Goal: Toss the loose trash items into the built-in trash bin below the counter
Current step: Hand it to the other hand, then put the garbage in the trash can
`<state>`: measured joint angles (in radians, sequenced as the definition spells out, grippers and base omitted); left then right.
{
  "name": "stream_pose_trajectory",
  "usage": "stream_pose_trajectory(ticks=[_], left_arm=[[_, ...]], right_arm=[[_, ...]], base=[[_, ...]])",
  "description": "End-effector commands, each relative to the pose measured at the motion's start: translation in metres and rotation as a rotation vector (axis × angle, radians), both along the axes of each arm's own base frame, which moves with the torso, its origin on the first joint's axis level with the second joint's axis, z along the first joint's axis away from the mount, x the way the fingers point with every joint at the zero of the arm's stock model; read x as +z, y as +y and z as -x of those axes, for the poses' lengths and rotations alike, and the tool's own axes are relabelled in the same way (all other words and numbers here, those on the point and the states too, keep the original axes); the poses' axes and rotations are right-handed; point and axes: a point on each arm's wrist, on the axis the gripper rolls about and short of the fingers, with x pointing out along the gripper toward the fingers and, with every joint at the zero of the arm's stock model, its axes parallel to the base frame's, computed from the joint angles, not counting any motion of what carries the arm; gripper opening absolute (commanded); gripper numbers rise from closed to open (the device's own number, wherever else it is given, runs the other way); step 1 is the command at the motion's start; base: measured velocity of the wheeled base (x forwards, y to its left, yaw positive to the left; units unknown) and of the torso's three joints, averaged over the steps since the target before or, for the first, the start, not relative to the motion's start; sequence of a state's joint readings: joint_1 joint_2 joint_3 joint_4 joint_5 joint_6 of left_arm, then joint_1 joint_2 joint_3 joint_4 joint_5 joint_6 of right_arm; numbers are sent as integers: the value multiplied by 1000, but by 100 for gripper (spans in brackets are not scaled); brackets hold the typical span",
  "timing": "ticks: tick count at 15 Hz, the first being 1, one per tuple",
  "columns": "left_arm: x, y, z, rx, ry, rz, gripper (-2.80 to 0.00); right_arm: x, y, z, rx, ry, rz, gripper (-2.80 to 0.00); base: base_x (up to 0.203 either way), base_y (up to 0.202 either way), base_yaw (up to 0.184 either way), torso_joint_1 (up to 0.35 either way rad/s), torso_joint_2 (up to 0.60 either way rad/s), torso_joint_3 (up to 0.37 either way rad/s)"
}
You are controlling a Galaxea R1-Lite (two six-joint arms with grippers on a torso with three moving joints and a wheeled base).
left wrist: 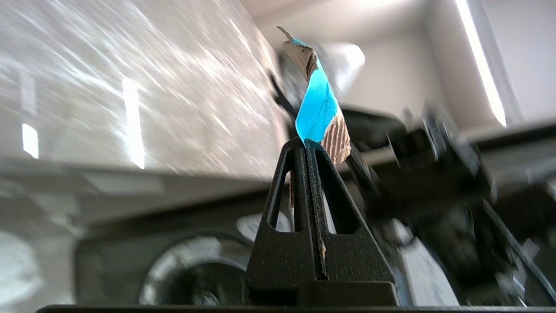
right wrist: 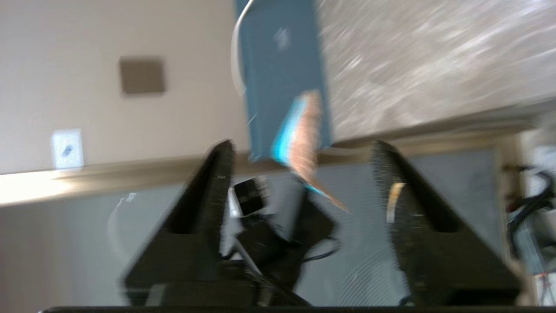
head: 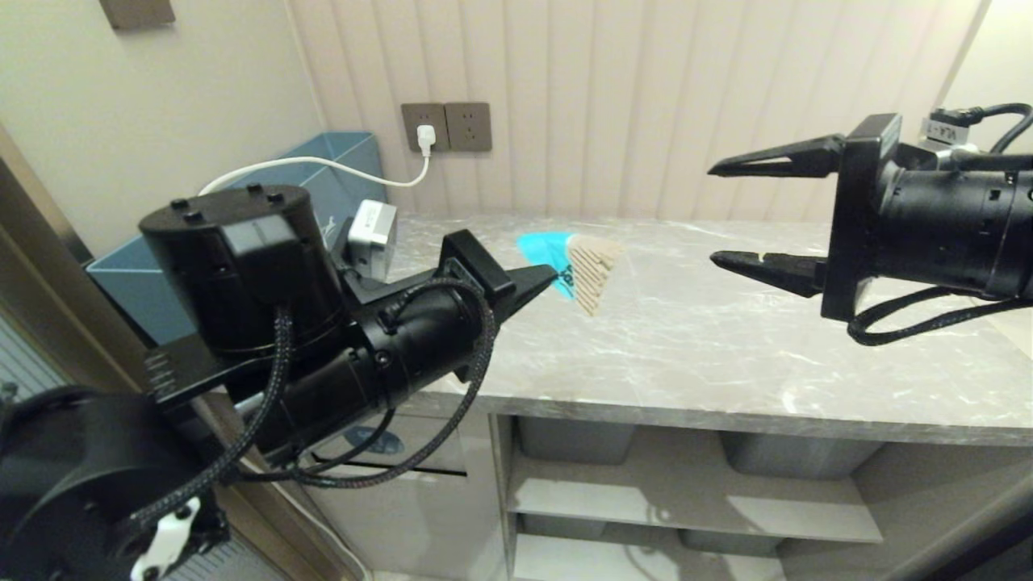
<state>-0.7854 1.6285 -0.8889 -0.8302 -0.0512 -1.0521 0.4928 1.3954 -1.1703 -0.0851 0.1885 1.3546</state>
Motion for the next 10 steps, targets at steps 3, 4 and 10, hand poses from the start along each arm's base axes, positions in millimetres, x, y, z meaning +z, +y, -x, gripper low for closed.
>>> stream_pose_trajectory(ticks=[3, 4, 10], left_arm=[[-4, 25, -24, 174, -26, -45, -280], [-3, 33, -30, 216, -32, -48, -280], [1, 83, -25, 354, -201, -244, -280]], right_arm=[[-41, -54, 20, -154, -78, 311, -280], [-62, -67, 30, -164, -138, 537, -280], [-128, -108, 133, -369, -266, 1129, -280]], base=[[0, 0, 0, 0, 0, 0], [0, 0, 0, 0, 0, 0], [0, 0, 0, 0, 0, 0]])
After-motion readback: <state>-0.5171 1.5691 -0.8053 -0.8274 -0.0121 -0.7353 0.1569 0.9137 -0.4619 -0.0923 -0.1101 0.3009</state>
